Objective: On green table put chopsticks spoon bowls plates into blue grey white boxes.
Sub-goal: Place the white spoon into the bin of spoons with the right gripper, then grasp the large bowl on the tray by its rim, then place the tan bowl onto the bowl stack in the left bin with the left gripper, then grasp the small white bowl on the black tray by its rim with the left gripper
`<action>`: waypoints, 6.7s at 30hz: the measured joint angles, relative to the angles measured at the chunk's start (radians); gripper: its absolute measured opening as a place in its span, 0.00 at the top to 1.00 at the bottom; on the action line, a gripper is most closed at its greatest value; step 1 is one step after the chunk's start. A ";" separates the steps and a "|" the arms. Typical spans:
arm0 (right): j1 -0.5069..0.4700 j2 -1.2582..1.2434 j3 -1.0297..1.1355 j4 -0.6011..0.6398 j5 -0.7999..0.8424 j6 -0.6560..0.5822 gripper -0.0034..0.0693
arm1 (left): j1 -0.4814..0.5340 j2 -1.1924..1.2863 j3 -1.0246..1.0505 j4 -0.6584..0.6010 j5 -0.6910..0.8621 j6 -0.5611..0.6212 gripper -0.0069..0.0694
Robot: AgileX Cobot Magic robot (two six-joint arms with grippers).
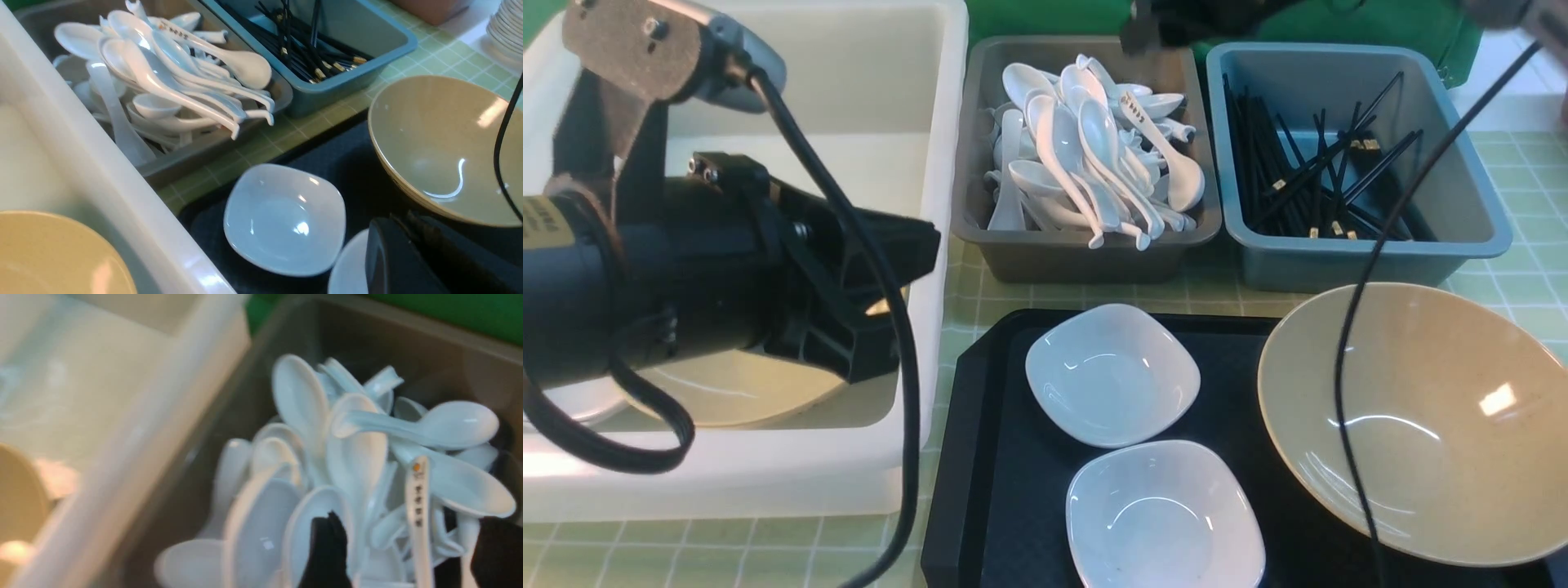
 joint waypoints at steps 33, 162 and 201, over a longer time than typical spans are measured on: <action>0.038 -1.198 1.214 -0.137 0.294 -0.027 0.31 | -0.082 0.455 -0.247 -0.315 0.259 0.116 0.78; 0.703 -0.599 0.644 -0.240 0.106 -0.078 0.87 | 0.860 0.539 -0.218 0.109 0.368 -0.367 0.25; 0.471 -1.195 1.184 -0.312 0.090 0.079 0.82 | -0.145 0.683 -0.239 -0.086 0.376 -0.435 0.28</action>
